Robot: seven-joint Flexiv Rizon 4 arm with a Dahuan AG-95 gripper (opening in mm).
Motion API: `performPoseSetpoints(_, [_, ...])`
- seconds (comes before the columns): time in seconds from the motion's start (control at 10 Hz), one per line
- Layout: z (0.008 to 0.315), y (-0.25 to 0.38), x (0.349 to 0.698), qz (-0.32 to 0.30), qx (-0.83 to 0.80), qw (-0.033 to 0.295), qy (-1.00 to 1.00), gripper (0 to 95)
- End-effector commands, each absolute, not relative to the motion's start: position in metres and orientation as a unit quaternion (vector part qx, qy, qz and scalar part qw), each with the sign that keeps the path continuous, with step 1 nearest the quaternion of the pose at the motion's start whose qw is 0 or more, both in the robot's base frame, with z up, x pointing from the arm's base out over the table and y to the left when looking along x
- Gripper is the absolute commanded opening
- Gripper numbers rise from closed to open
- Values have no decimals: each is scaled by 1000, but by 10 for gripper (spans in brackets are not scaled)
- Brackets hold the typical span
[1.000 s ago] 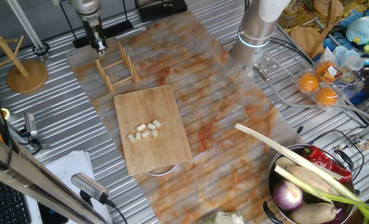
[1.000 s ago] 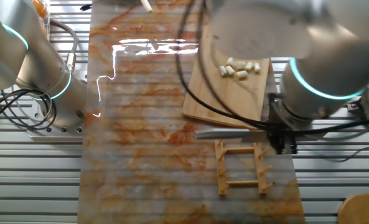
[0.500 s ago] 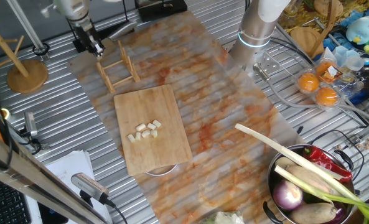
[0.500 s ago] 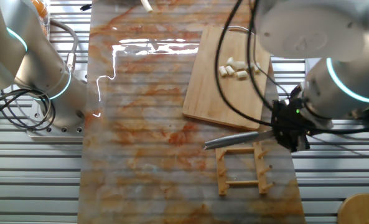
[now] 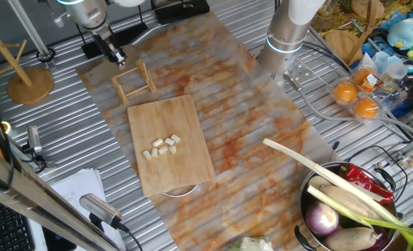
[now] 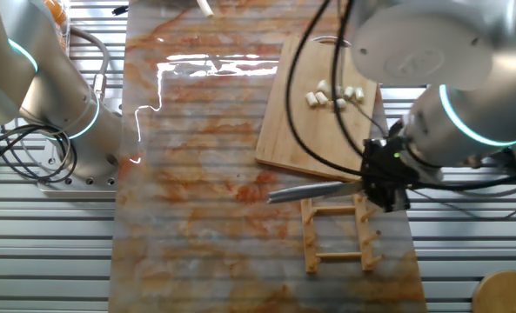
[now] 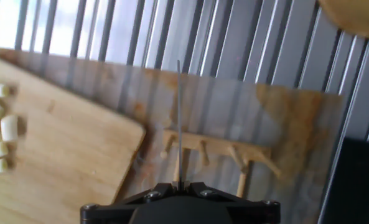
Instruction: Chop the scallions
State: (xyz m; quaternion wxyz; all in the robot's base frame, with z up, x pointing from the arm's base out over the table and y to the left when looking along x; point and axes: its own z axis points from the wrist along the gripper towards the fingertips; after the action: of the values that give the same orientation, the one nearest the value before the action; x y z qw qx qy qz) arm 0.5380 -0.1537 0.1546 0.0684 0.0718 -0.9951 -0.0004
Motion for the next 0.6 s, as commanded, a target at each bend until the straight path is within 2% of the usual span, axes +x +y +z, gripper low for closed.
performPoseSetpoints(0.1, [146,-151,530,21,34,34,-999,0])
performPoseSetpoints(0.6, [132,-152,519,32,38,31,-998,0])
